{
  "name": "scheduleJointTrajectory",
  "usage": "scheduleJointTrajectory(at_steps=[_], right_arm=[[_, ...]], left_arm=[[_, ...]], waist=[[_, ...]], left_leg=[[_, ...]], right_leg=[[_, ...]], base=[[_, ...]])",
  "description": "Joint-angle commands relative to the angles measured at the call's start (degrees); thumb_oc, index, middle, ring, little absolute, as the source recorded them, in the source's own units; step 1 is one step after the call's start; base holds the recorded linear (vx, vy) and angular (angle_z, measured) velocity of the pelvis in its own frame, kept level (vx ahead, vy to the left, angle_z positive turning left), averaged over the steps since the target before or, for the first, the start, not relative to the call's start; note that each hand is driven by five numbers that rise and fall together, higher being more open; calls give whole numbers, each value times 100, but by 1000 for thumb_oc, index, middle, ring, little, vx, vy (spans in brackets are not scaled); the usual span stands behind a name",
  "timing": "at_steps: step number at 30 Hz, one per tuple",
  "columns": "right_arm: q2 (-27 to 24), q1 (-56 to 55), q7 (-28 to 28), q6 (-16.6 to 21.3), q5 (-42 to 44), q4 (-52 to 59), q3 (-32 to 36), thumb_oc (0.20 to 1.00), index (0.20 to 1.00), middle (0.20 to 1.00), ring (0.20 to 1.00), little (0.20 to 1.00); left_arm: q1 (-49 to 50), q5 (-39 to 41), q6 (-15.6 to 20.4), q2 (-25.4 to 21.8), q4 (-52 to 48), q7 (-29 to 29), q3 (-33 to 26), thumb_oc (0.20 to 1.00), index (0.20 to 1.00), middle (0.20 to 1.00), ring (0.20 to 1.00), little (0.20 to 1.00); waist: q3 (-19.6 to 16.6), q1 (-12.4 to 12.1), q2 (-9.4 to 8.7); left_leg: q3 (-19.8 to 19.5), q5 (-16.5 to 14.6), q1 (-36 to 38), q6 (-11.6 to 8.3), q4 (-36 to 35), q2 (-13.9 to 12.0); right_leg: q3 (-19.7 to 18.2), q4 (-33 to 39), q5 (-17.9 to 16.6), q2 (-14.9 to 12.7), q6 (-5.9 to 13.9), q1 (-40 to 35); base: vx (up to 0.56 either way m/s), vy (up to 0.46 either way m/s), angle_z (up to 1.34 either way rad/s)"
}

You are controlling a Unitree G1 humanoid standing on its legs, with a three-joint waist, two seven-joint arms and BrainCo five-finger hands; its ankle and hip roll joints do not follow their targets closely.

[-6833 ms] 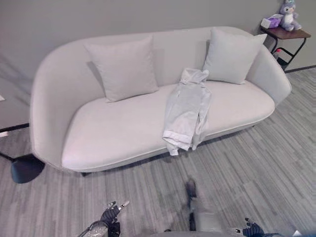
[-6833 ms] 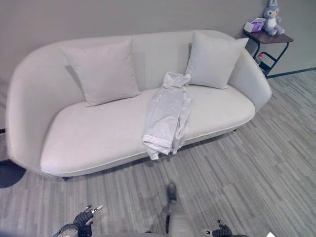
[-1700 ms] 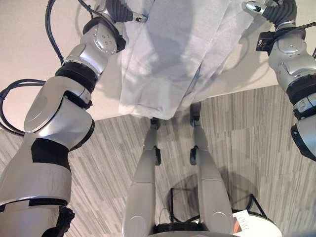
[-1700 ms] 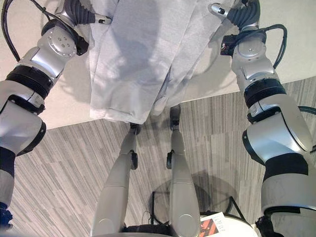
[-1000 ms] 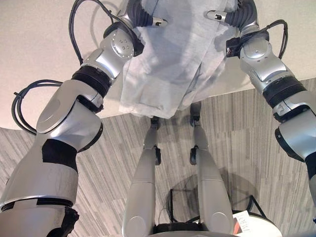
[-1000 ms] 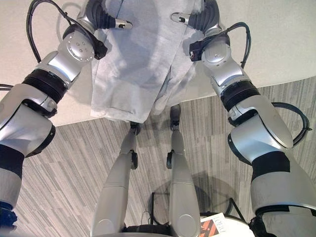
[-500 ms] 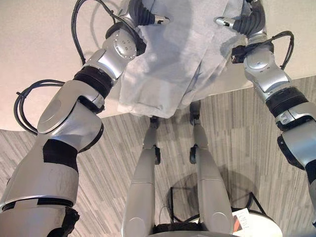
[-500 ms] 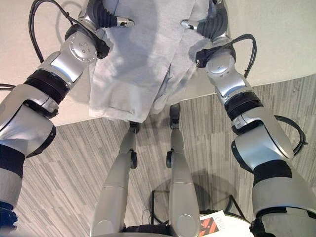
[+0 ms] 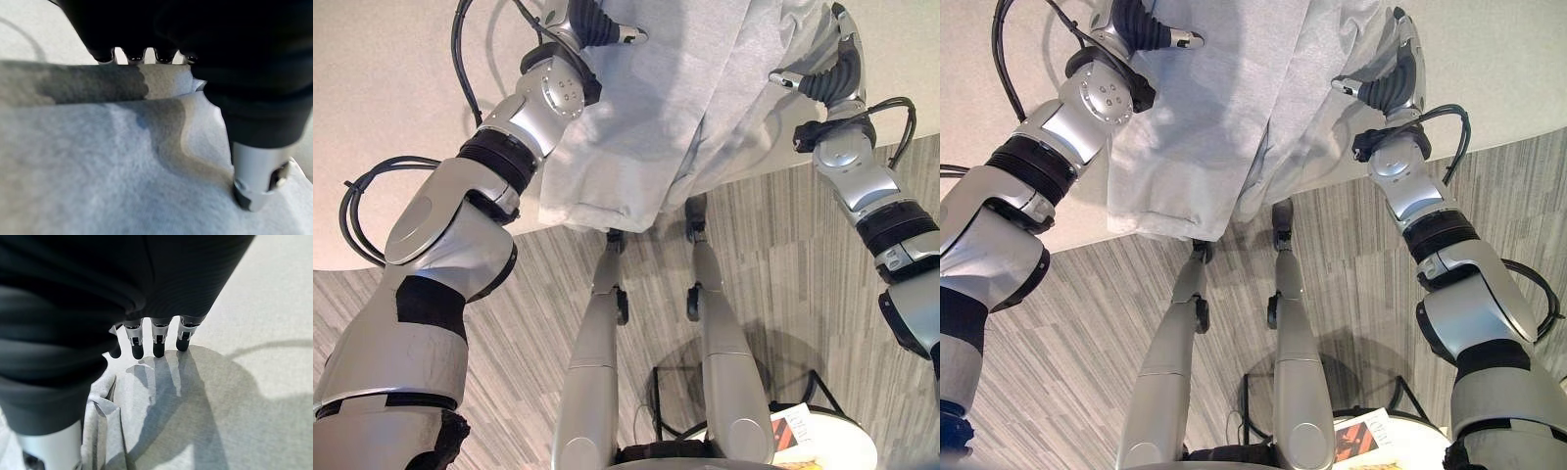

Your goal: Hang the clothes on the sofa on the clothes rack.

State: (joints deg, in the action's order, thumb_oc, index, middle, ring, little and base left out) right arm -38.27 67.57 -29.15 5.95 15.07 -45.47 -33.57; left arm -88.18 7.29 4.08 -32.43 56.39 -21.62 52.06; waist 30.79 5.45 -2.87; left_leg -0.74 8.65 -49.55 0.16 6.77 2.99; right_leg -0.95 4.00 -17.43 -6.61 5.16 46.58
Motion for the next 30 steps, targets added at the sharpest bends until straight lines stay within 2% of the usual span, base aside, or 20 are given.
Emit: scheduleJointTrajectory(at_steps=[1, 8, 16, 21, 25, 30], right_arm=[[183, 195, 250, 267, 577, -183, -176, 1000, 1000, 1000, 1000, 1000], [363, 516, 303, 543, 1602, -124, -119, 1000, 1000, 1000, 1000, 1000], [553, 1099, 415, 502, 2061, -328, -482, 1000, 1000, 1000, 1000, 1000], [555, 1354, 354, 457, 1845, -248, -624, 1000, 1000, 1000, 1000, 1000], [432, 1583, 288, 432, 1359, -62, -821, 1000, 1000, 1000, 1000, 1000], [451, 1795, 282, 450, 1365, -120, -901, 1000, 1000, 1000, 1000, 1000]], left_arm=[[-272, -114, 94, 103, 399, 166, -17, 1000, 1000, 1000, 1000, 1000], [-380, 97, 73, 34, 397, 169, 18, 1000, 1000, 1000, 1000, 1000], [-471, 279, 56, 115, 415, 236, 102, 1000, 1000, 1000, 1000, 1000], [-478, 304, 66, 99, 352, 247, 110, 1000, 1000, 1000, 1000, 1000], [-466, 262, 100, 162, 322, 210, 70, 1000, 1000, 1000, 1000, 1000], [-467, 275, 119, 238, 380, 220, 72, 1000, 1000, 1000, 1000, 1000]], waist=[[-99, -36, 64], [-99, -110, 97], [-99, -214, 105], [-99, -264, 100], [-100, -295, 80], [-100, -335, 60]], left_leg=[[-269, -445, 254, -258, -50, -68], [-253, -449, 261, -266, -57, -49], [-286, -448, 220, -281, -14, -31], [-308, -443, 221, -285, -11, -32], [-348, -439, 228, -287, -5, -32], [-363, -438, 232, -293, -8, -40]], right_leg=[[-192, 82, 460, -374, 666, -682], [-142, 72, 457, -382, 672, -702], [-96, 73, 457, -396, 668, -707], [-80, 69, 466, -400, 670, -730], [-50, 57, 495, -401, 678, -777], [-29, 53, 497, -407, 685, -807]], base=[[0, 0, 0], [0, 0, 0], [0, 0, 0], [0, 0, 0], [0, 0, 0], [0, -1, 1]])
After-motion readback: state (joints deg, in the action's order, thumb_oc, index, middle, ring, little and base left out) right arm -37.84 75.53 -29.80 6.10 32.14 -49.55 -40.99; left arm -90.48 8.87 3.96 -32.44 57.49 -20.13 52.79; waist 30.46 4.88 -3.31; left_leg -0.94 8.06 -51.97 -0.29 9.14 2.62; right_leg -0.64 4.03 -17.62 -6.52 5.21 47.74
